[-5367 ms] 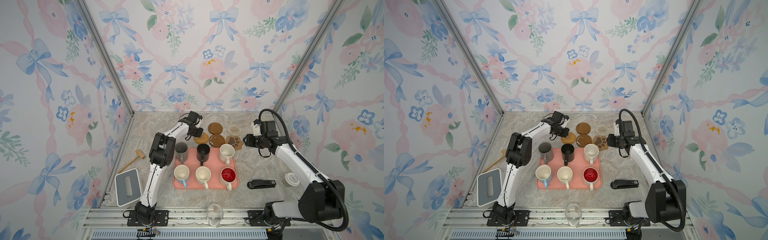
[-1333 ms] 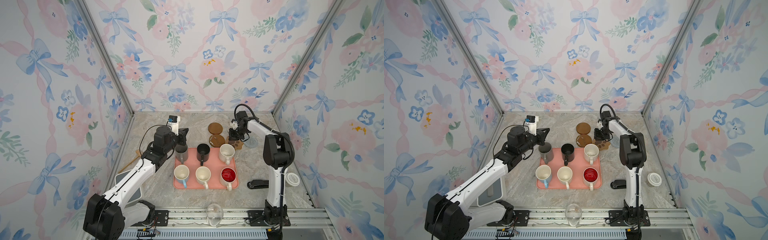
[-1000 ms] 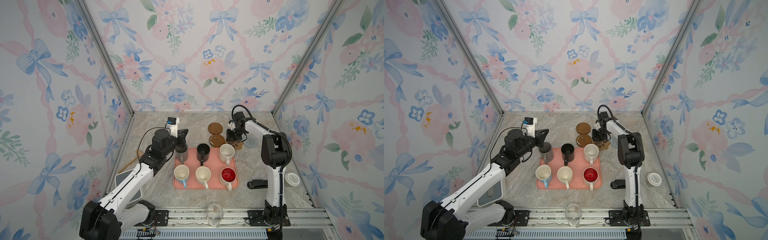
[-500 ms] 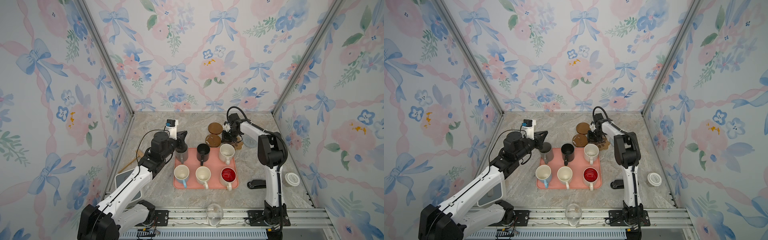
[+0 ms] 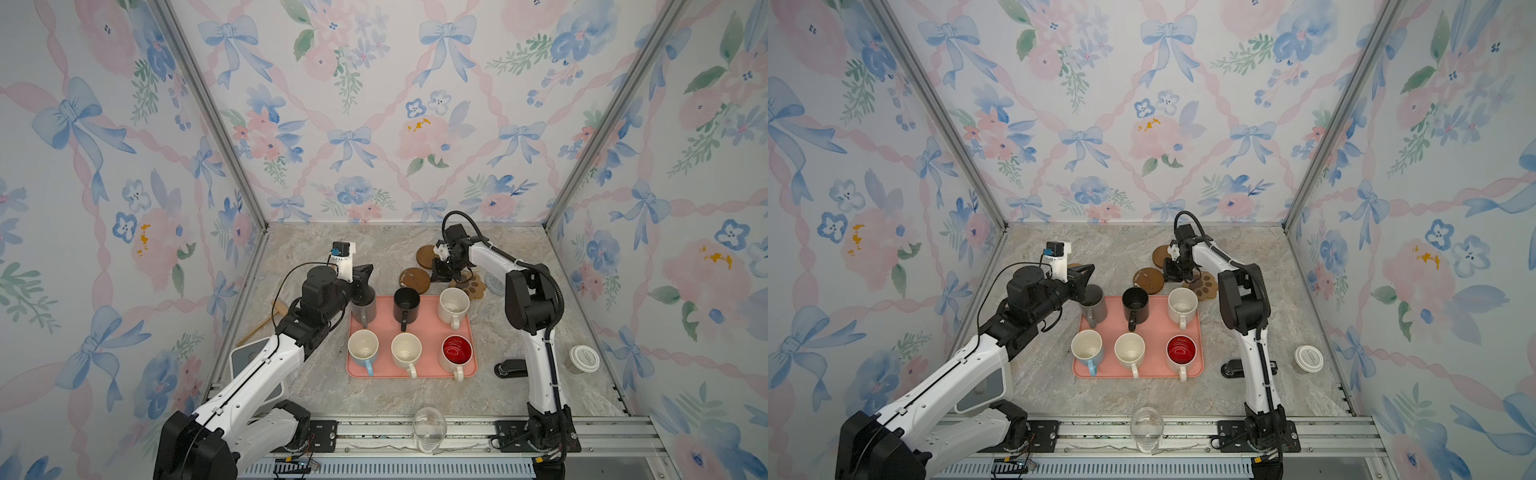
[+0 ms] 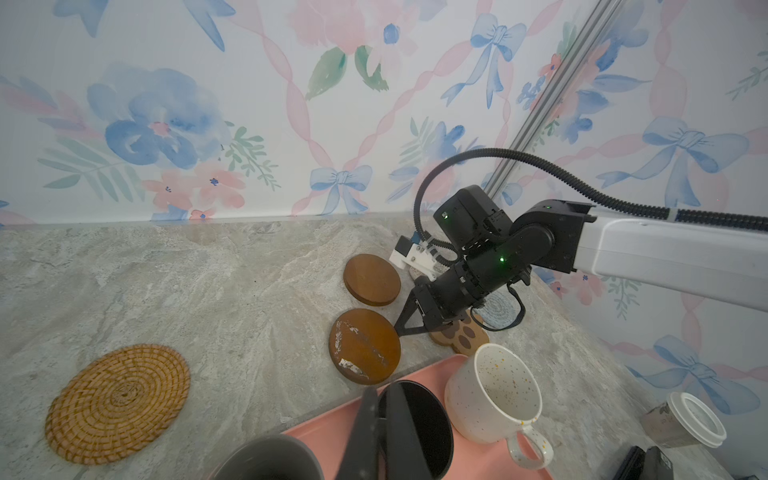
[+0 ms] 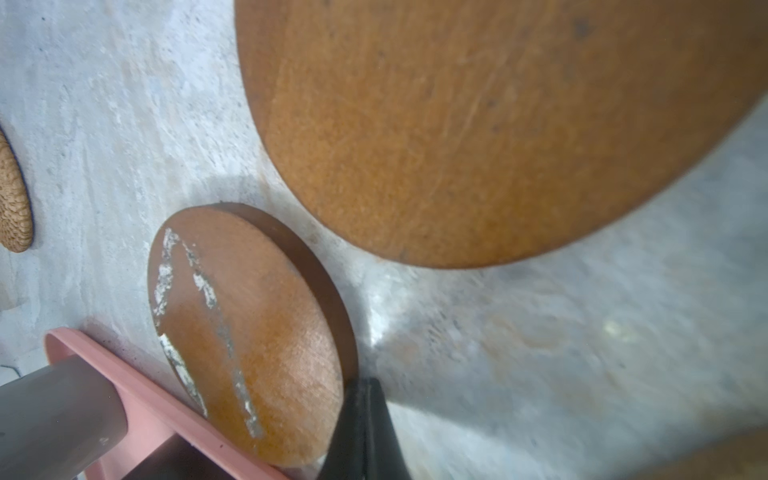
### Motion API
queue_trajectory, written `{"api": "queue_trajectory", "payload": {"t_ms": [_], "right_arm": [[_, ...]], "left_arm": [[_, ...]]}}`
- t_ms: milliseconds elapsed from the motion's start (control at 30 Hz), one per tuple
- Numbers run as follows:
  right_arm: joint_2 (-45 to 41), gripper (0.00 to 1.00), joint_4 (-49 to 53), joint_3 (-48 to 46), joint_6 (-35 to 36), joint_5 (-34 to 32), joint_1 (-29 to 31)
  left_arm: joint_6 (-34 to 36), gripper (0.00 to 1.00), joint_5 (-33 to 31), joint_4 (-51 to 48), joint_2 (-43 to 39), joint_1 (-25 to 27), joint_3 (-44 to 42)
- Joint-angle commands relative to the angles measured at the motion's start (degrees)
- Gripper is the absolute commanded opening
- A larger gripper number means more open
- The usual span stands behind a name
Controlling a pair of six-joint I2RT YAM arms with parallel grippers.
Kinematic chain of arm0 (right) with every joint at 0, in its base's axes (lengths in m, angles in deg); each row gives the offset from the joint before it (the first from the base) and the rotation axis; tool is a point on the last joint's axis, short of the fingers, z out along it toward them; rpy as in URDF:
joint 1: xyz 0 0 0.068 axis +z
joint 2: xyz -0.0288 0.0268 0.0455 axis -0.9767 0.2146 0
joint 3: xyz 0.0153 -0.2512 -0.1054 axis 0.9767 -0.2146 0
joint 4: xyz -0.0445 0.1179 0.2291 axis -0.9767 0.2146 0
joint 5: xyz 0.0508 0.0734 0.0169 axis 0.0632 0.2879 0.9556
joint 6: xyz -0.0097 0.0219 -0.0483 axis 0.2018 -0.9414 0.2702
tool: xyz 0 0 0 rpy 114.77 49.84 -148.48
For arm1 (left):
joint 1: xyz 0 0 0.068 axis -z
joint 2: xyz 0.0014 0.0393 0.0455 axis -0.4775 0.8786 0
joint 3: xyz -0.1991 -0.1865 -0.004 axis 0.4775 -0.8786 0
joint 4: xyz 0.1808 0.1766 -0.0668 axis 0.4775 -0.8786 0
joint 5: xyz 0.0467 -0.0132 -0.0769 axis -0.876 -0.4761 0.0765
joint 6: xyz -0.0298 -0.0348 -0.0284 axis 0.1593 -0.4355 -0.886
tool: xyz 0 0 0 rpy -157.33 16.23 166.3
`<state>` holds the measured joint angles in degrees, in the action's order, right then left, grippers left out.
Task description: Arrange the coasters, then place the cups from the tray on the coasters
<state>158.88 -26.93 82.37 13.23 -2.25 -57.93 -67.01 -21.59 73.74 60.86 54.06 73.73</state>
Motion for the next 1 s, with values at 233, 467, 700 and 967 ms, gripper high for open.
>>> {"api": "queue_trajectory", "payload": {"t_ms": [233, 467, 700, 967], "right_arm": [[3.9, 0.00, 1.7, 4.4, -1.4, 1.6, 3.9], [4.3, 0.00, 0.6, 5.0, -2.5, 2.3, 5.2], [6.3, 0.00, -1.3, 7.8, -4.7, 4.7, 6.5], [8.7, 0.00, -2.0, 10.4, -6.1, 7.5, 7.7]], "left_arm": [[-0.2, 0.00, -1.6, -1.0, -2.9, 0.3, -1.1], [-0.3, 0.00, -1.7, -1.0, -3.6, 0.4, -3.0], [-0.6, 0.00, -1.8, -1.2, -4.6, 0.4, -3.6], [-0.6, 0.00, -2.4, -1.9, -5.7, 0.4, -4.0]]}}
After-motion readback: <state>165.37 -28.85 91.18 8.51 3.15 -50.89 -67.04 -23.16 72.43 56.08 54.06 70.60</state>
